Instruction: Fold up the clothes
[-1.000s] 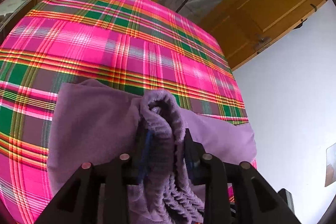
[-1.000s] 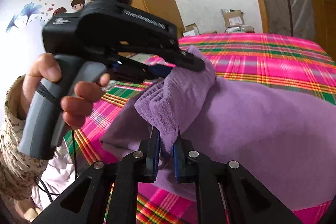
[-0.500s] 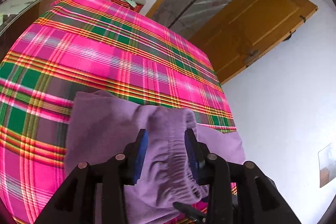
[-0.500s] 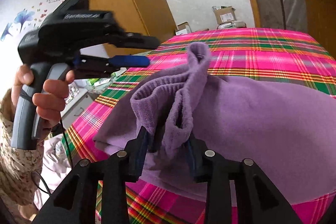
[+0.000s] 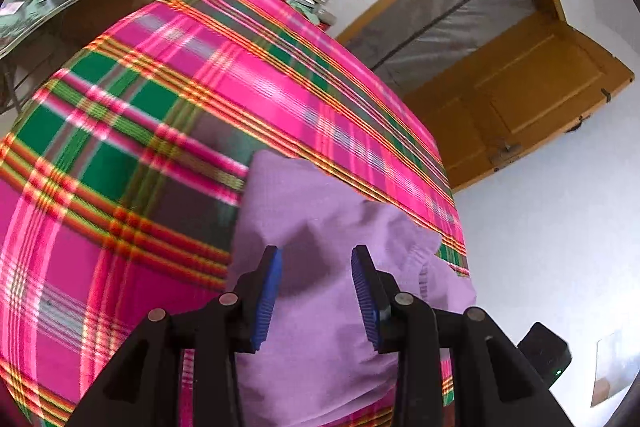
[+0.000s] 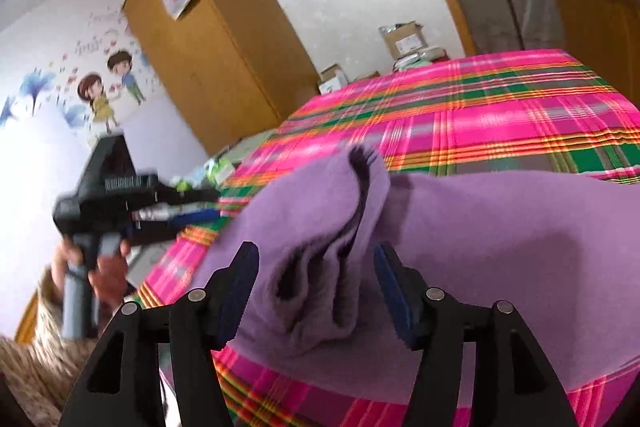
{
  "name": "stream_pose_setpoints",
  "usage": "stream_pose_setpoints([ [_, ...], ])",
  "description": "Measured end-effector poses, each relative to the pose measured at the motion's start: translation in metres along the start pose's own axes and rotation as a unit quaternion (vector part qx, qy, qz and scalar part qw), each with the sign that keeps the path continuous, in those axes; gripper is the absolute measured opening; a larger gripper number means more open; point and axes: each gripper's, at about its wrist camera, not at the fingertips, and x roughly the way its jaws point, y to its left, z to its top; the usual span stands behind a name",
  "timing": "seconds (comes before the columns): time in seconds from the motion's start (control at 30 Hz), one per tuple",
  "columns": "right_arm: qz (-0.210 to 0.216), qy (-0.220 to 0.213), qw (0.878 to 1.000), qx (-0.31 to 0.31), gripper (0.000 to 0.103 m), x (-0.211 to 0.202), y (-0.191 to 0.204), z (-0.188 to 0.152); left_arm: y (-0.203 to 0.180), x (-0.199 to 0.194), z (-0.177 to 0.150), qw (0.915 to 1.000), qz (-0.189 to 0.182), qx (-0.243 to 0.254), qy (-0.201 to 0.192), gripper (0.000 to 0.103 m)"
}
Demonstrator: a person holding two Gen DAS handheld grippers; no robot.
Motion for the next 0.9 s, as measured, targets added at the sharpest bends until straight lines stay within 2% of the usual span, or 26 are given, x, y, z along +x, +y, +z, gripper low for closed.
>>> stream_pose_setpoints([
  [0.13,0.012,0.041,0.999,-0.007,0.061,0.019,0.008,0.002,0.008,-0.004,-0.006,0.9999,0.011,0.0,-0.006,0.037],
  [0.2,0.018,0.052,0.998,-0.021,0.057,0.025,0.016,0.001,0.01,-0.004,-0.01,0.9998,0.018,0.001,-0.004,0.037],
  [0.27,-0.003,0.069,0.997,-0.046,0.047,0.034,0.023,0.0,0.012,-0.002,-0.012,0.9998,0.02,0.0,0.0,0.037],
  [0.33,-0.017,0.087,0.994,-0.058,0.018,0.04,0.024,-0.003,0.013,0.0,-0.014,0.9998,0.021,-0.002,0.003,0.037],
  [0.4,-0.017,0.091,0.994,-0.058,0.012,0.04,0.023,-0.004,0.013,0.0,-0.015,0.9997,0.026,-0.001,0.002,0.037],
  [0.57,0.01,0.062,0.997,-0.036,0.01,0.018,0.021,0.004,0.011,-0.001,-0.017,0.9994,0.033,0.011,0.0,0.037],
  [0.67,0.018,0.06,0.998,-0.011,0.01,0.009,0.014,0.005,0.012,0.002,-0.02,0.9992,0.038,0.013,0.007,0.037],
  [0.83,-0.018,0.113,0.993,0.036,0.013,0.026,-0.013,-0.014,0.018,0.009,-0.024,0.9985,0.047,0.011,0.024,0.037],
  [0.9,-0.008,0.113,0.992,0.051,0.014,0.026,-0.017,-0.012,0.02,0.01,-0.026,0.9983,0.05,0.012,0.027,0.037],
])
